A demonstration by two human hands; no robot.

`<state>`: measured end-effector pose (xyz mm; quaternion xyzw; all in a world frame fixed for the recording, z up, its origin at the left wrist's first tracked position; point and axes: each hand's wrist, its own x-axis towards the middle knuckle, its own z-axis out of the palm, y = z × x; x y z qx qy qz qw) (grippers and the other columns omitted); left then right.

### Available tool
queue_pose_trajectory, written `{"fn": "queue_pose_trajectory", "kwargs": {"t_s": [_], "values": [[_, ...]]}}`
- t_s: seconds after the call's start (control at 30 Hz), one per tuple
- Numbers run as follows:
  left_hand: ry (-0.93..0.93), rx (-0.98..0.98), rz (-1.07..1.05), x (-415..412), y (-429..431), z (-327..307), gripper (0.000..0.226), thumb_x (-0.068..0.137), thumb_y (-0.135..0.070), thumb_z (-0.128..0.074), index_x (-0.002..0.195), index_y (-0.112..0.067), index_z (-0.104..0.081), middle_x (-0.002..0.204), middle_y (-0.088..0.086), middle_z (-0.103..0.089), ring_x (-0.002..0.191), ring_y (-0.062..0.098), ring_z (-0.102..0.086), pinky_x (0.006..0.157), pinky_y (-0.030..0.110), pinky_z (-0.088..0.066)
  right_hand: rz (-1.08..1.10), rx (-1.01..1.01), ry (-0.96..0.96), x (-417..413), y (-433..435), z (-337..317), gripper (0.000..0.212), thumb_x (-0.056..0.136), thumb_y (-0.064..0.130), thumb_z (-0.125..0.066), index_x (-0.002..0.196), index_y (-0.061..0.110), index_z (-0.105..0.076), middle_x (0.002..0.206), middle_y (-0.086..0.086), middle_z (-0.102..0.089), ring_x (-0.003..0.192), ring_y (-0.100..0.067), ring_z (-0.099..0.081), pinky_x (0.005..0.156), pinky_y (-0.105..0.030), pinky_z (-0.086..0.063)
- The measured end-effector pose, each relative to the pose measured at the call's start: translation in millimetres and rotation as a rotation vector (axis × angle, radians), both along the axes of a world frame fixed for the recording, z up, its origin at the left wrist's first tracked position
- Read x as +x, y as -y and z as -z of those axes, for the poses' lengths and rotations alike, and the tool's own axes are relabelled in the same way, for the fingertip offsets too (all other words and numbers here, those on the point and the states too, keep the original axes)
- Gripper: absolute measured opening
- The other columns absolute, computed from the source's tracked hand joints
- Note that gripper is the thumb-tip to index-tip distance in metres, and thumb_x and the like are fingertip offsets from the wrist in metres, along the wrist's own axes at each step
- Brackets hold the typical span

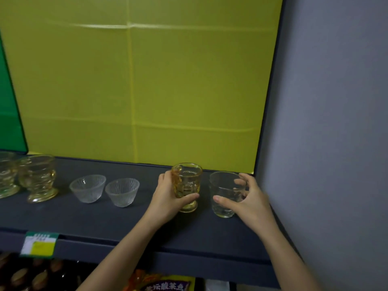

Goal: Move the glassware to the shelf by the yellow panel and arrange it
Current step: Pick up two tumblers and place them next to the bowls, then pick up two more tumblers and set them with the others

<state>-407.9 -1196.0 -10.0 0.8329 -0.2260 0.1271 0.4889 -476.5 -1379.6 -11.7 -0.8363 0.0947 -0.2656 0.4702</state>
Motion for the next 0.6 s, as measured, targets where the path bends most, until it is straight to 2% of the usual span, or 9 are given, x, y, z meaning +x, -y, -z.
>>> {"fn": "queue_pose_trajectory", "kwargs": {"t_s": [0.1,0.17,0.2,0.27,0.33,0.37,0.43,0.53,0.6], "values": [[0.013,0.0,-0.046,-13.1,-3.2,-1.5,0.08,0.065,-0.026,-0.08,0.129,-0.011,-0.036,0.12,0.002,-0.041,0.121,0.016,-0.04,0.105,0.032,-0.034,-0.02,-0.105,-0.04,-4.8,1.8,-3.0,0.108,0.051,0.052,-0.081,0.14,0.022,-0.028,0.141,0.001,-0.042,0.127,-0.02,-0.043,0.104,-0.041,-0.039],[0.114,0.02,-0.107,-27.5,-12.6,-2.2,0.083,0.068,-0.032,-0.077,0.134,-0.013,-0.03,0.124,-0.003,-0.037,0.121,0.008,-0.036,0.103,0.023,-0.03,0.005,-0.26,-0.022,-11.4,2.3,-8.3,0.112,0.051,0.06,-0.076,0.143,0.022,-0.023,0.148,0.001,-0.033,0.133,-0.019,-0.033,0.105,-0.037,-0.034],[0.2,0.057,-0.156,-35.3,-19.2,-2.8,0.077,0.072,-0.034,-0.073,0.134,-0.014,-0.032,0.124,-0.006,-0.039,0.119,0.007,-0.037,0.099,0.02,-0.031,0.016,-0.325,0.03,-15.8,0.7,-11.5,0.11,0.053,0.062,-0.073,0.142,0.023,-0.023,0.148,0.002,-0.032,0.134,-0.017,-0.03,0.104,-0.034,-0.032],[0.387,0.181,-0.285,-50.7,-36.0,-5.4,0.053,0.08,-0.03,-0.066,0.126,-0.017,-0.044,0.123,-0.005,-0.049,0.115,0.011,-0.046,0.09,0.026,-0.041,-0.018,-0.4,0.178,-25.0,-8.6,-18.9,0.093,0.06,0.06,-0.069,0.138,0.027,-0.032,0.143,0.007,-0.038,0.13,-0.011,-0.032,0.1,-0.026,-0.031],[0.521,0.321,-0.432,-65.4,-55.0,-10.2,0.031,0.082,-0.024,-0.063,0.112,-0.017,-0.056,0.113,-0.003,-0.06,0.104,0.018,-0.057,0.071,0.032,-0.049,-0.143,-0.424,0.271,-33.2,-25.2,-26.4,0.069,0.067,0.056,-0.064,0.129,0.033,-0.043,0.129,0.013,-0.051,0.119,-0.007,-0.045,0.094,-0.025,-0.039],[0.553,0.384,-0.488,-71.8,-65.5,-12.0,0.023,0.082,-0.021,-0.063,0.104,-0.017,-0.06,0.106,-0.002,-0.064,0.097,0.019,-0.061,0.064,0.03,-0.049,-0.223,-0.441,0.285,-36.0,-36.0,-29.0,0.058,0.07,0.054,-0.061,0.123,0.036,-0.047,0.121,0.015,-0.057,0.111,-0.006,-0.052,0.089,-0.026,-0.044],[0.534,0.514,-0.562,-83.7,-88.5,-13.1,0.015,0.082,-0.022,-0.058,0.095,-0.017,-0.064,0.095,-0.002,-0.068,0.088,0.02,-0.065,0.057,0.027,-0.048,-0.372,-0.51,0.282,-37.7,-61.0,-30.6,0.042,0.075,0.051,-0.056,0.115,0.038,-0.052,0.11,0.019,-0.061,0.1,-0.003,-0.058,0.083,-0.027,-0.05],[0.457,0.643,-0.664,-99.2,-126.9,-7.5,0.015,0.079,-0.02,-0.062,0.092,-0.015,-0.065,0.089,0.002,-0.069,0.081,0.022,-0.067,0.054,0.029,-0.05,-0.55,-0.585,0.27,-29.4,-103.1,-23.2,0.034,0.082,0.045,-0.055,0.115,0.038,-0.053,0.112,0.022,-0.059,0.104,0.001,-0.055,0.087,-0.022,-0.046],[0.364,0.659,-0.731,-110.7,-157.0,-3.0,0.016,0.078,-0.018,-0.068,0.094,-0.014,-0.065,0.091,0.002,-0.07,0.083,0.023,-0.068,0.053,0.032,-0.05,-0.637,-0.591,0.277,-21.0,-135.2,-16.2,0.033,0.084,0.044,-0.055,0.116,0.037,-0.053,0.114,0.024,-0.057,0.106,0.003,-0.052,0.088,-0.019,-0.044]]}}
